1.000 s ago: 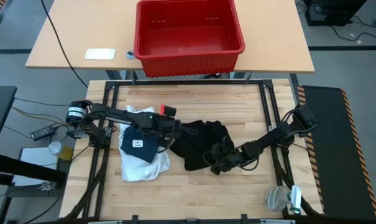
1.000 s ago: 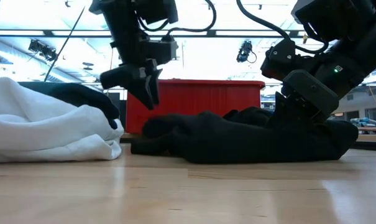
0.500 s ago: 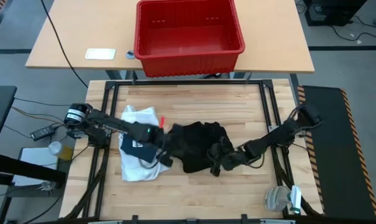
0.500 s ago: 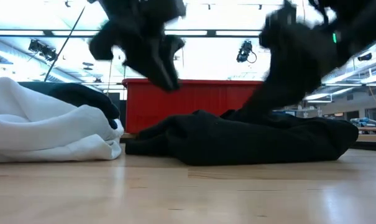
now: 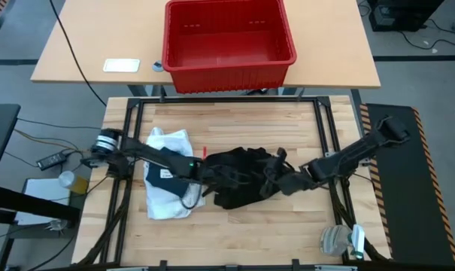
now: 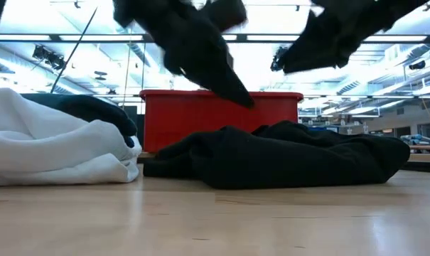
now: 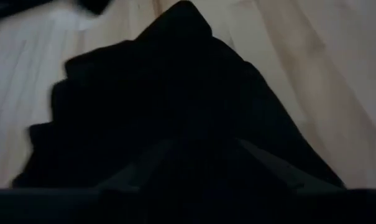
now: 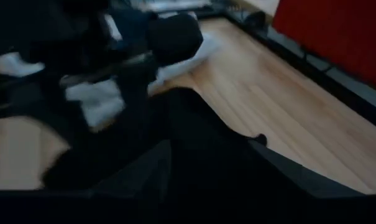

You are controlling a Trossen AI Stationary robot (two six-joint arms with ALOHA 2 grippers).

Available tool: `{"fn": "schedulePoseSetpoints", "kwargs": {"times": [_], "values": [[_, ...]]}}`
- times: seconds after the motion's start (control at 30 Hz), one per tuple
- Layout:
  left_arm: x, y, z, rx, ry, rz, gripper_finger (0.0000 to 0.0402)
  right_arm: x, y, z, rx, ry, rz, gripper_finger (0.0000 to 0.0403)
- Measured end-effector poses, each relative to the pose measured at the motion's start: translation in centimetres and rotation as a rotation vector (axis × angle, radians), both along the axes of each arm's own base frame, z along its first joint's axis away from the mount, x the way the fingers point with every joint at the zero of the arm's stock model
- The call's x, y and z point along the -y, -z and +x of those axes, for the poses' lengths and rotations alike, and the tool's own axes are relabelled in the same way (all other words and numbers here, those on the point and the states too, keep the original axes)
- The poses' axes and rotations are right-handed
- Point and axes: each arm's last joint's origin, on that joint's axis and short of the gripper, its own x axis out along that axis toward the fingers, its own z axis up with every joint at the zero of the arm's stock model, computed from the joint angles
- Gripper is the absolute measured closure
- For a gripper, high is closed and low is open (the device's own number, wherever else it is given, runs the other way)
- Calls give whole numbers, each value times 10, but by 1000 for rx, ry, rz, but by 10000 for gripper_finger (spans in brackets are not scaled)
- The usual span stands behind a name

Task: Fold laundry
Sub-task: Fold the black shirt

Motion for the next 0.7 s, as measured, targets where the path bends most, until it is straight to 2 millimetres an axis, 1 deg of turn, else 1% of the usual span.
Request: {"fn": "schedulePoseSetpoints", "kwargs": {"times": [0.07, 0.13, 0.23, 0.3, 0.4, 0.53, 0.6, 0.7], "values": [[-3, 14, 10, 19, -12, -12, 222, 11, 5, 6, -41, -8, 0, 190], [-7, 24, 18, 7, -25, -10, 222, 21, 13, 12, -97, -10, -3, 190], [-10, 46, 21, -76, -41, -4, 222, 40, 28, 21, -179, 23, -21, 190], [-11, 57, 22, -111, -45, 2, 222, 53, 36, 27, -216, 35, -35, 190], [-10, 62, 23, -119, -46, 1, 222, 72, 46, 33, -282, 21, -32, 190], [-10, 63, 23, -128, -52, -4, 221, 99, 56, 37, -342, 60, -51, 190], [-10, 63, 22, -129, -57, -10, 221, 112, 60, 37, -365, 101, -50, 190], [-7, 65, 21, -140, -55, -9, 221, 131, 60, 34, -372, 173, -48, 190]]}}
